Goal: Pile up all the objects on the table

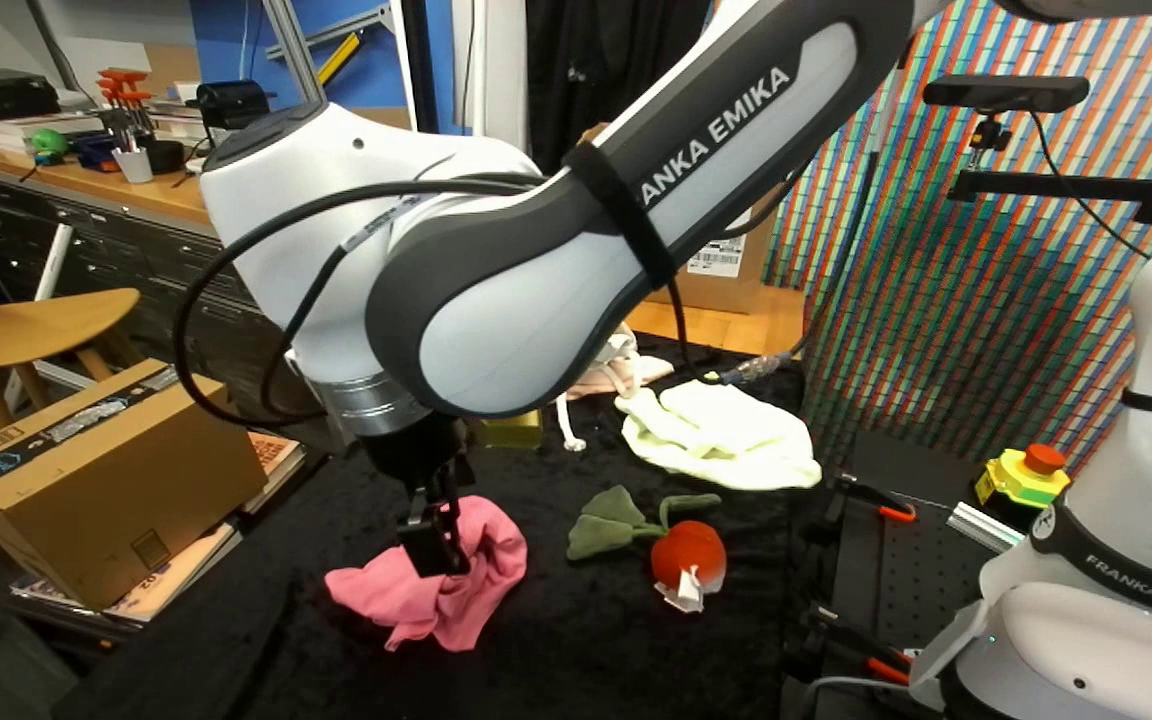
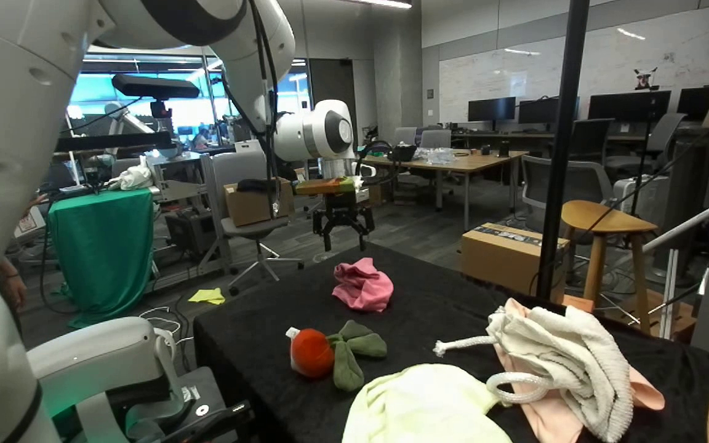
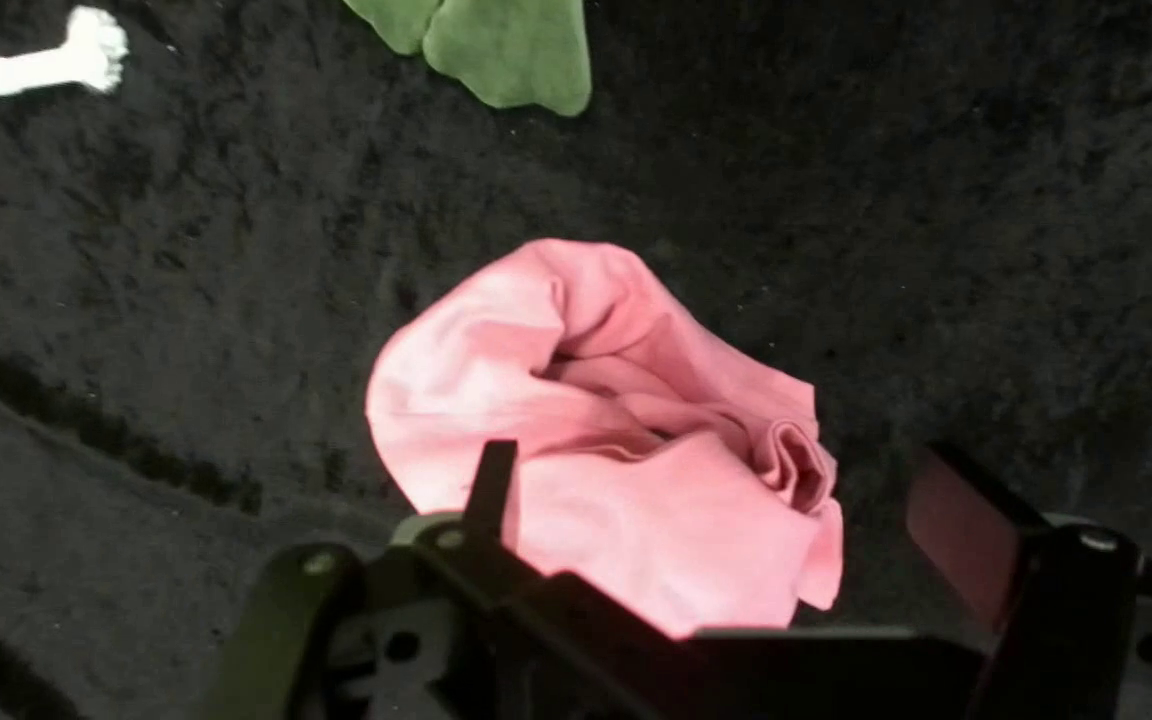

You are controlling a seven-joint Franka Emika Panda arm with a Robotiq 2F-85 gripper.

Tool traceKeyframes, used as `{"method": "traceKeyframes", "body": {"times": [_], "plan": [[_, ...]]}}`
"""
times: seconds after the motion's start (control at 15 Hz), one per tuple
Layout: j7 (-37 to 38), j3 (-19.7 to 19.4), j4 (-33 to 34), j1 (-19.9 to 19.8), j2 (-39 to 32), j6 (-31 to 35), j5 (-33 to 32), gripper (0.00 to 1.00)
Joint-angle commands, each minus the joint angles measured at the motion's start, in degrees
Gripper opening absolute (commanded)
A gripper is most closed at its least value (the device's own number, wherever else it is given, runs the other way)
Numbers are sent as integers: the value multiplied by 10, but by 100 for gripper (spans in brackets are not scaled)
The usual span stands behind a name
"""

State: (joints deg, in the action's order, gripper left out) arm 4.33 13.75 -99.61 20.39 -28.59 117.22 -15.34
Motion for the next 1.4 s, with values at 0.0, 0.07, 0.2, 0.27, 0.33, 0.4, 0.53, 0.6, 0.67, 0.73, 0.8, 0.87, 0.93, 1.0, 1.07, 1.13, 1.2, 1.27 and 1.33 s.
{"method": "traceKeyframes", "body": {"times": [0.0, 0.07, 0.2, 0.27, 0.33, 0.4, 0.53, 0.6, 0.67, 0.73, 0.8, 0.87, 0.93, 1.0, 1.07, 1.13, 1.2, 1.27, 1.33], "plan": [[-38, 5, 58, 0, -46, -14, 45, 100], [-39, 4, 63, 0, -52, -10, 54, 100], [-42, 2, 71, -1, -63, -6, 69, 100], [-40, 0, 73, 0, -69, -2, 74, 100], [-39, 0, 76, 0, -74, -3, 79, 100], [-36, -1, 78, 2, -78, 0, 80, 100], [-44, 4, 82, -2, -88, 3, 97, 100], [-43, 5, 83, -1, -92, 6, 102, 100], [-45, 5, 86, -1, -97, 7, 107, 100], [-46, 5, 87, 0, -101, 9, 110, 100], [-48, 4, 88, 0, -104, 11, 111, 100], [-49, 0, 88, 3, -107, 17, 104, 100], [-51, -2, 86, 6, -109, 24, 97, 100], [-51, -7, 86, 10, -112, 31, 86, 100], [-51, -12, 83, 15, -113, 38, 74, 100], [-53, -16, 82, 17, -115, 45, 63, 100], [-55, -19, 85, 20, -120, 49, 52, 100], [-56, -22, 84, 22, -121, 53, 43, 100], [-57, -23, 82, 22, -122, 58, 35, 100]]}}
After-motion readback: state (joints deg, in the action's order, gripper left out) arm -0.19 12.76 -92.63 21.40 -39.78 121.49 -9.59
